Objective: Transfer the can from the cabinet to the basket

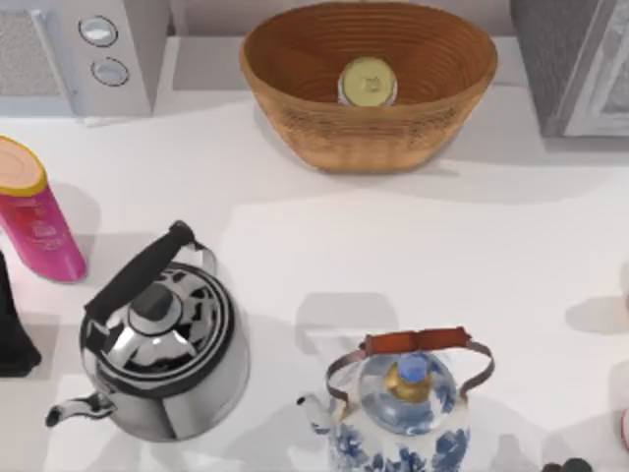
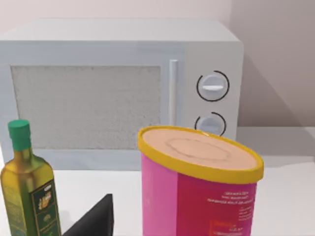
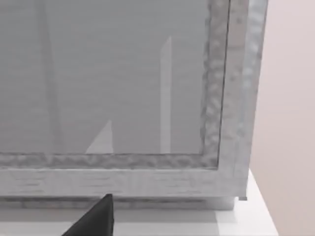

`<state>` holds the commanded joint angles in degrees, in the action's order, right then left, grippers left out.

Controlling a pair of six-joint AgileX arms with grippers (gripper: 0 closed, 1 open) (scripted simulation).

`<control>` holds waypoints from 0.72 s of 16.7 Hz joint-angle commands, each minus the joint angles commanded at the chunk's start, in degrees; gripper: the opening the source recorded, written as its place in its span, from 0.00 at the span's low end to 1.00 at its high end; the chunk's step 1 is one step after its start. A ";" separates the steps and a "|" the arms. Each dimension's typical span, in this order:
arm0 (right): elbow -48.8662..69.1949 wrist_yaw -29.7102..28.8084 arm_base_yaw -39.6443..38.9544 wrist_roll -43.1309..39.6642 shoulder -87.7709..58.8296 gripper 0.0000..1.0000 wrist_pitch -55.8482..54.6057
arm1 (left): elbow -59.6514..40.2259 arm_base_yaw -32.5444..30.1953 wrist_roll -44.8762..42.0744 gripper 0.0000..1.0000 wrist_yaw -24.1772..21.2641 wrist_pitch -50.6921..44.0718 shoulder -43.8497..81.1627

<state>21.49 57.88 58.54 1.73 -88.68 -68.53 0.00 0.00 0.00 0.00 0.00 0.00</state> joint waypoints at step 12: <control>41.12 2.06 2.21 0.06 3.83 1.00 46.66 | 0.00 0.00 0.00 1.00 0.00 0.00 0.00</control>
<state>62.61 59.94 60.75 1.79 -84.85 -21.87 0.00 0.00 0.00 0.00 0.00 0.00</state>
